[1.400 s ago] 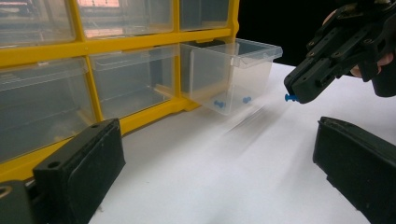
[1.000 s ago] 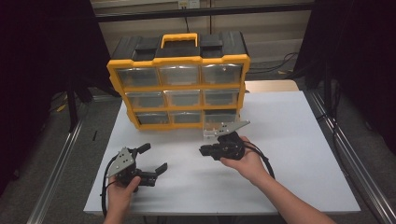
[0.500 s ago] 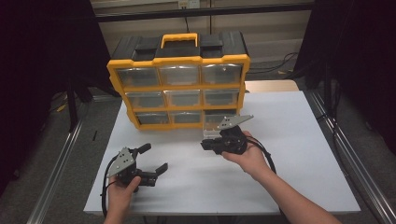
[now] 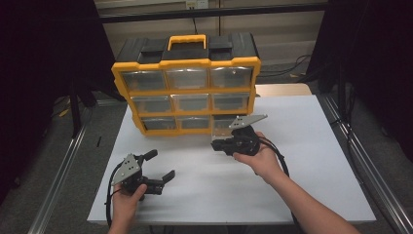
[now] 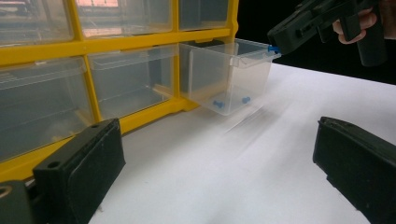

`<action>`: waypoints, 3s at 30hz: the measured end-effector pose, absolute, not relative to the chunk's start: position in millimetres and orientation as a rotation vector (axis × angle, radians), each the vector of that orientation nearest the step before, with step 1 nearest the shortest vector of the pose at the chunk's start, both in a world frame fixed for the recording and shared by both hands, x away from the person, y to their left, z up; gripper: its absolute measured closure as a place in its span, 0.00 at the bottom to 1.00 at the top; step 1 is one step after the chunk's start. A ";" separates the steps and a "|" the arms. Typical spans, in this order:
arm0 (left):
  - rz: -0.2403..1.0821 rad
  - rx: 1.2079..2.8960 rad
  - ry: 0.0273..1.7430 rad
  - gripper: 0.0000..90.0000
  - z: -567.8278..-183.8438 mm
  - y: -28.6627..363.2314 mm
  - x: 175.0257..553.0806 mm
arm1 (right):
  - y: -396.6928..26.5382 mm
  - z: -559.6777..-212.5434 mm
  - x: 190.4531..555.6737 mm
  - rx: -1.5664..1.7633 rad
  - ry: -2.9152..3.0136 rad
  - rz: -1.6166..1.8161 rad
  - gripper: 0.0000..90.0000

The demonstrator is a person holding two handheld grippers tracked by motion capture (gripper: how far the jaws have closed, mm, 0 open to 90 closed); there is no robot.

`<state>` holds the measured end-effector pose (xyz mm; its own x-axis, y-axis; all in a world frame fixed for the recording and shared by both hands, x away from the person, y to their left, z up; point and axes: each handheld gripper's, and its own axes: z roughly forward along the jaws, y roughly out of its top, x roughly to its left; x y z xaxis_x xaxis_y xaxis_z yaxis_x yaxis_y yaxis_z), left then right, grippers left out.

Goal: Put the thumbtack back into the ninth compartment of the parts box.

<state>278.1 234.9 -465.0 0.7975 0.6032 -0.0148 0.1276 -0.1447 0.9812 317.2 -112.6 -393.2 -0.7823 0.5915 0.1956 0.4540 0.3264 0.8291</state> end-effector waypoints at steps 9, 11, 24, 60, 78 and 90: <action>0.456 1.691 0.575 0.02 -464.9 235.1 278.3 | -119.1 -390.1 323.8 1.002 2.404 1.456 0.94; 0.451 1.682 0.582 0.02 -465.2 234.4 278.1 | -120.1 -389.5 325.1 1.005 2.397 1.458 0.94; 0.459 1.683 0.587 0.02 -464.8 235.2 277.7 | -127.8 -387.6 334.7 1.039 2.362 1.430 0.94; 0.451 1.685 0.583 0.02 -465.5 234.5 278.3 | -147.9 -399.9 359.9 1.167 2.279 1.311 0.94; 0.421 1.678 0.558 0.02 -466.2 235.0 279.8 | -150.8 -404.6 360.8 1.199 2.238 1.291 0.85; 0.453 1.685 0.586 0.02 -465.4 234.2 277.9 | -150.4 -402.7 343.9 1.198 2.200 1.344 0.87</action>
